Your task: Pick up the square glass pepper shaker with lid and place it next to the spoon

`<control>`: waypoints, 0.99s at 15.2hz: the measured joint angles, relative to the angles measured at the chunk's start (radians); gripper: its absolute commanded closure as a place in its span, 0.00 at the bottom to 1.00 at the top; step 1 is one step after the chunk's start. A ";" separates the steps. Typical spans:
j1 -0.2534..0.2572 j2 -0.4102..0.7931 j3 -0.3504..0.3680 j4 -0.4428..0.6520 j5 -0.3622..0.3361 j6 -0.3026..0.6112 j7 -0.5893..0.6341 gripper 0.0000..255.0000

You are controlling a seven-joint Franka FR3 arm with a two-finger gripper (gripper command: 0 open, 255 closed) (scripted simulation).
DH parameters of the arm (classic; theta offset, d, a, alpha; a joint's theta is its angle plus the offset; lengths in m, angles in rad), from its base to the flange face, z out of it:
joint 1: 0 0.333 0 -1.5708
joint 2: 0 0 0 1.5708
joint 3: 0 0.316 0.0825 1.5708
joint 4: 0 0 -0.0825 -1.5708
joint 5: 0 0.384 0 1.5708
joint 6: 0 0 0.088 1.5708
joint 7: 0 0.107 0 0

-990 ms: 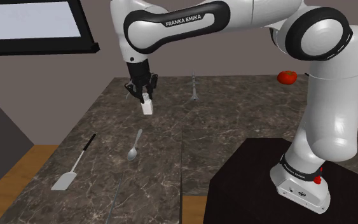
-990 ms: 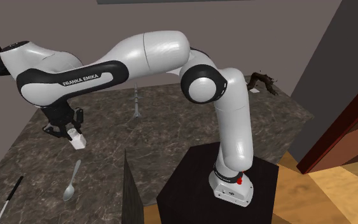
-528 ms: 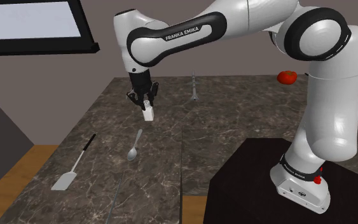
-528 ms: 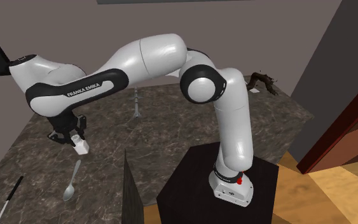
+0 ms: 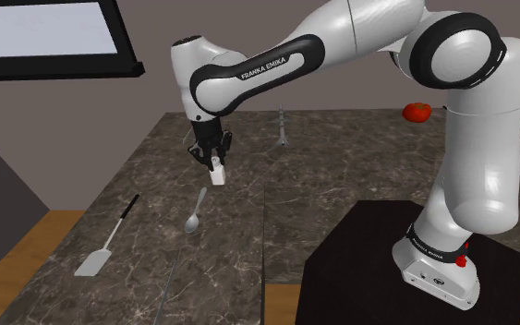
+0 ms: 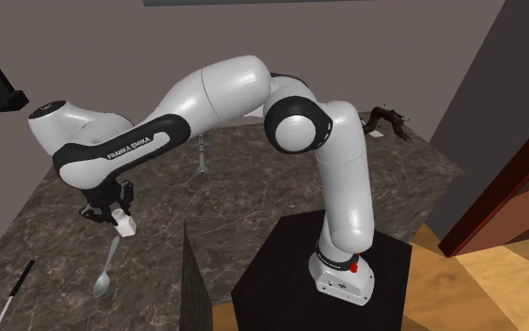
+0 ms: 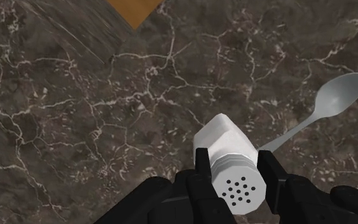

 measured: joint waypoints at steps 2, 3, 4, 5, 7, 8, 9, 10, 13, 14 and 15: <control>0.000 0.010 -0.001 -0.018 -0.003 0.027 0.002 1.00; 0.000 0.012 -0.002 -0.026 -0.004 0.037 0.002 1.00; 0.000 0.016 -0.002 -0.032 -0.005 0.047 0.003 1.00; 0.000 0.020 -0.003 -0.040 -0.007 0.059 0.004 1.00; 0.000 0.024 -0.004 -0.062 -0.009 0.085 0.006 1.00; 0.001 0.030 -0.004 -0.071 -0.011 0.100 0.008 1.00; 0.001 0.037 -0.005 -0.075 -0.013 0.110 0.009 1.00; 0.001 0.040 -0.006 -0.084 -0.014 0.122 0.010 1.00; 0.002 0.046 -0.007 -0.092 -0.016 0.136 0.012 1.00; 0.002 0.046 -0.007 -0.092 -0.016 0.137 0.012 1.00; 0.002 0.047 -0.007 -0.092 -0.016 0.137 0.011 1.00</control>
